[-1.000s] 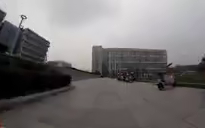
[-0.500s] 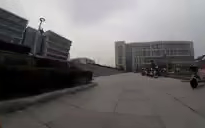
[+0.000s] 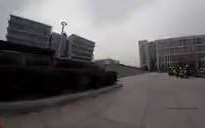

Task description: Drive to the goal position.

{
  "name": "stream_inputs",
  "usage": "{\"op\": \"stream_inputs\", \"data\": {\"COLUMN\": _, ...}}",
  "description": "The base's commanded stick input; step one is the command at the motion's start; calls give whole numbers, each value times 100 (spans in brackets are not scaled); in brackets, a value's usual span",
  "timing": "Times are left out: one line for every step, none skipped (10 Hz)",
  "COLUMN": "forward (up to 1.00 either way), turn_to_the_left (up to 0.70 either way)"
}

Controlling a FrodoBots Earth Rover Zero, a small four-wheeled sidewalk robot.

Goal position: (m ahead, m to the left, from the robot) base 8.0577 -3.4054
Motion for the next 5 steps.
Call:
{"op": "stream_inputs", "data": {"forward": 70, "turn_to_the_left": 0}}
{"op": "stream_inputs", "data": {"forward": 70, "turn_to_the_left": -5}}
{"op": "stream_inputs", "data": {"forward": 70, "turn_to_the_left": -28}}
{"op": "stream_inputs", "data": {"forward": 70, "turn_to_the_left": -35}}
{"op": "stream_inputs", "data": {"forward": 70, "turn_to_the_left": -35}}
